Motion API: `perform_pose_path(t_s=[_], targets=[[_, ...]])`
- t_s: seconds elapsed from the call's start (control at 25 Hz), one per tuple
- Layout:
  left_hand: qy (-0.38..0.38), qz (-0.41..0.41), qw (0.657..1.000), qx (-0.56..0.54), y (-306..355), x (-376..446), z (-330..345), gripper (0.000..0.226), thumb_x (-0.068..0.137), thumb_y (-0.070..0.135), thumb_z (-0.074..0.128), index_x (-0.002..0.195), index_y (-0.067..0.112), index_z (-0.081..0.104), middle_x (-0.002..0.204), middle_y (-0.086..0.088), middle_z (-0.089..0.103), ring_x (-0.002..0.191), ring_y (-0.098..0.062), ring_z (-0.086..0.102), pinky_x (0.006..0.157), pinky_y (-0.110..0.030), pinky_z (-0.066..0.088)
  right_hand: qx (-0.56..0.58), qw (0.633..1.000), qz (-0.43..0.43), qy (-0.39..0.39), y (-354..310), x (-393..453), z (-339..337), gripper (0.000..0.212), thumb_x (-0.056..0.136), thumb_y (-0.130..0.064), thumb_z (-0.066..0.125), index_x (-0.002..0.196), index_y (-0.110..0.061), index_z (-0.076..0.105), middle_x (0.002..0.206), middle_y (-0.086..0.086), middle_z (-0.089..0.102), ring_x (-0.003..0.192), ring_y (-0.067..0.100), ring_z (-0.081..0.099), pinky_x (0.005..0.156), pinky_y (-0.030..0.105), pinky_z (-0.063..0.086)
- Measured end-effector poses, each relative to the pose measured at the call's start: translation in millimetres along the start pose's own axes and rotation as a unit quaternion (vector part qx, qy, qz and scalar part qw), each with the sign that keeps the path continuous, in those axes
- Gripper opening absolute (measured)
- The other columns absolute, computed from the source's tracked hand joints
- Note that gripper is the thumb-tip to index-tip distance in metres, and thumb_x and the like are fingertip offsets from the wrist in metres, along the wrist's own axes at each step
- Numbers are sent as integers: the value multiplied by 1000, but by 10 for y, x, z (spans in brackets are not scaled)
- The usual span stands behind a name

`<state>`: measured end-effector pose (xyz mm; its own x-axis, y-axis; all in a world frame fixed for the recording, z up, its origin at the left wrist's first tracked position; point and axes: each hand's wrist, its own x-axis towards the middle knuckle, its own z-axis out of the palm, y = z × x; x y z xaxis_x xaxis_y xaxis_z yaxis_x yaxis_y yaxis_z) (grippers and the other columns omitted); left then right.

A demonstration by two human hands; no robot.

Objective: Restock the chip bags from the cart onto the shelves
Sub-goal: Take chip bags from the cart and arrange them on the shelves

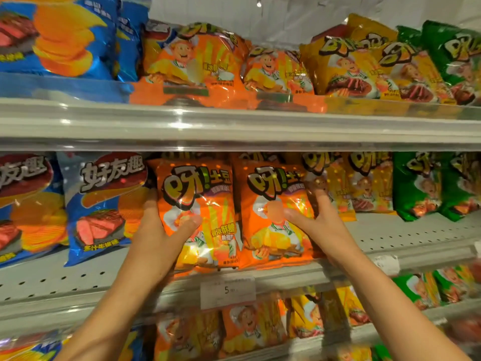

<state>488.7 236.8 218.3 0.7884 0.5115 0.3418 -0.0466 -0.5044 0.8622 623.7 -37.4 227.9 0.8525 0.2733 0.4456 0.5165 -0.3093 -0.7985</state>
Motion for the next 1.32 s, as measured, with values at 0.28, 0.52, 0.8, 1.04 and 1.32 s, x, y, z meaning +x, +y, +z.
perform_pose_path(t_s=[0.28, 0.52, 0.8, 1.04, 1.32], targets=[[216, 313, 899, 217, 193, -484, 471, 73, 87, 38, 66, 149, 10, 40, 141, -23, 41, 135, -42, 37, 108, -66, 30, -11, 993, -47, 106, -7, -453, -371, 69, 88, -64, 63, 147, -35, 42, 146, -16, 44, 136, 0, 43, 111, 30, 41], [-44, 423, 901, 88, 587, -1333, 2012, 54, 91, 33, 59, 142, 18, 46, 146, -6, 43, 139, -30, 39, 116, -45, 32, 1, 993, 23, 119, 664, -1334, -1450, 58, 81, -67, 65, 134, -60, 43, 139, -28, 48, 131, -6, 48, 106, 22, 45], [-241, 407, 881, 30, 1047, -2323, 4353, 49, 96, 43, 49, 142, 30, 43, 140, -5, 46, 131, -28, 46, 111, -46, 37, 28, 962, 194, 189, 2058, -2510, -2784, 48, 92, -39, 70, 134, -37, 48, 140, -8, 55, 124, -3, 55, 101, 23, 50], [-401, 348, 847, -11, 1254, -2854, 5932, 45, 91, 43, 56, 133, 27, 55, 135, 4, 48, 128, -15, 45, 108, -32, 37, -22, 918, 319, 233, 2875, -3219, -3882, 53, 89, -42, 75, 136, -42, 51, 134, -22, 56, 124, -7, 52, 96, 18, 49], [-542, 275, 793, 29, 937, -2917, 7378, 43, 91, 25, 72, 132, 18, 61, 129, 4, 49, 125, -15, 48, 105, -20, 31, 19, 840, 467, 277, 3750, -3537, -4426, 48, 89, -35, 77, 130, -43, 53, 114, -10, 64, 108, 1, 61, 89, 21, 53]])
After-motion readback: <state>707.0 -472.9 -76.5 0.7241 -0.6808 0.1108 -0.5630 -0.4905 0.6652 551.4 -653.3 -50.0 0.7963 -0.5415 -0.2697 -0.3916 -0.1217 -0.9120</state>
